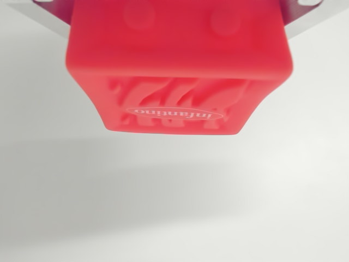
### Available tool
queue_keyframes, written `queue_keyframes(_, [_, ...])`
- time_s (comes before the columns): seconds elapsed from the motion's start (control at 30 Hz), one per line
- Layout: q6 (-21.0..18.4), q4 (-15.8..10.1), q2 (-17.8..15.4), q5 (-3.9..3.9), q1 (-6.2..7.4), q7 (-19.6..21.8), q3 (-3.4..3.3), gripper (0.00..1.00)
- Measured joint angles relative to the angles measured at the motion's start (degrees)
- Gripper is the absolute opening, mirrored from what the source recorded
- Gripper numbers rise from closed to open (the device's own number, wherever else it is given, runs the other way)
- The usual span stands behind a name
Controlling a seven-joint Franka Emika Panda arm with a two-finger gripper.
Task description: Destack cube
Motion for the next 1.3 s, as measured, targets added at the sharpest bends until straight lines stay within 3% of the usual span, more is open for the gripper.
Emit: queue_keyframes(1.3, [9.3, 2.0, 11.7, 0.01, -0.1, 0.0, 0.2, 0.0])
